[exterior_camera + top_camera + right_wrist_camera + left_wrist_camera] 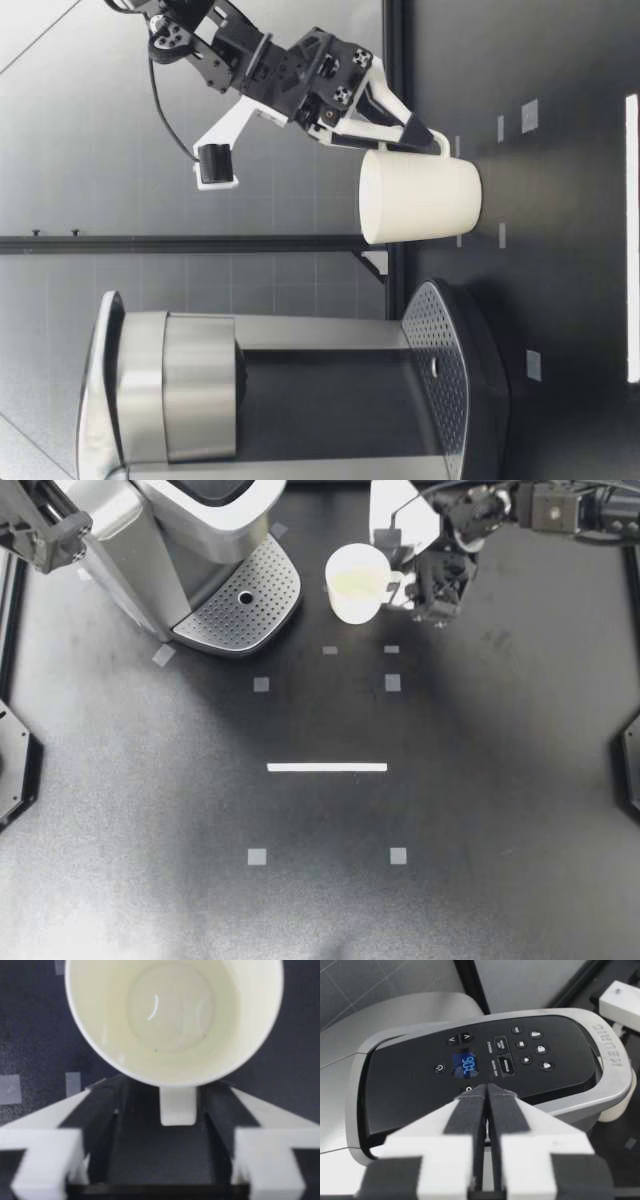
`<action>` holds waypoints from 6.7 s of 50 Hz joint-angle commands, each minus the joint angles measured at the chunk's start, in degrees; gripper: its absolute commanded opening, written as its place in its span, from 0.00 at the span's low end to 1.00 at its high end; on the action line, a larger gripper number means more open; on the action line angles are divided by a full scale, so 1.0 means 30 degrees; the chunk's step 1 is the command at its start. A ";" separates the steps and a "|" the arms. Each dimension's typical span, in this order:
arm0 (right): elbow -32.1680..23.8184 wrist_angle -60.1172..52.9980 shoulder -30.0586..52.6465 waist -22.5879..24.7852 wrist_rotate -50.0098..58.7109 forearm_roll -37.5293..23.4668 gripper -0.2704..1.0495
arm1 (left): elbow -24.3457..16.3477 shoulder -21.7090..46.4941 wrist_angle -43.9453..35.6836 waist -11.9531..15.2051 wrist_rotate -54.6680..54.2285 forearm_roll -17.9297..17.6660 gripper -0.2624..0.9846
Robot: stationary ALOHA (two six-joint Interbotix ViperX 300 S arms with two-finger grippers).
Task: Place the coffee capsule inside the capsule container, then place the cup onto the center of the cup tray.
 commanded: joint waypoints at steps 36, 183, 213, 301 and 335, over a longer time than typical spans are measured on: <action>-0.0410 -0.0146 -0.2080 0.0410 0.0117 0.1641 0.26 | 0.0088 -0.0205 -0.0498 -0.0029 -0.0205 0.0117 0.25; -0.5010 0.0088 0.0469 0.1963 0.0615 0.1875 0.66 | 0.1230 -0.1377 -0.2666 0.0000 -0.0762 0.0117 0.25; 0.1699 -0.1875 -0.5508 0.1611 0.0527 0.4189 0.49 | -0.3193 0.3105 0.1260 0.1143 0.0176 -0.0352 0.25; 0.3691 -0.3896 -0.6621 0.1816 -0.0029 0.5801 0.44 | -0.5859 0.7852 0.3721 0.2578 0.5596 -0.4629 0.25; 0.3516 -0.3896 -0.6650 0.1816 0.0000 0.5830 0.44 | -0.7705 0.7148 0.2607 0.2754 0.6064 -0.4453 0.25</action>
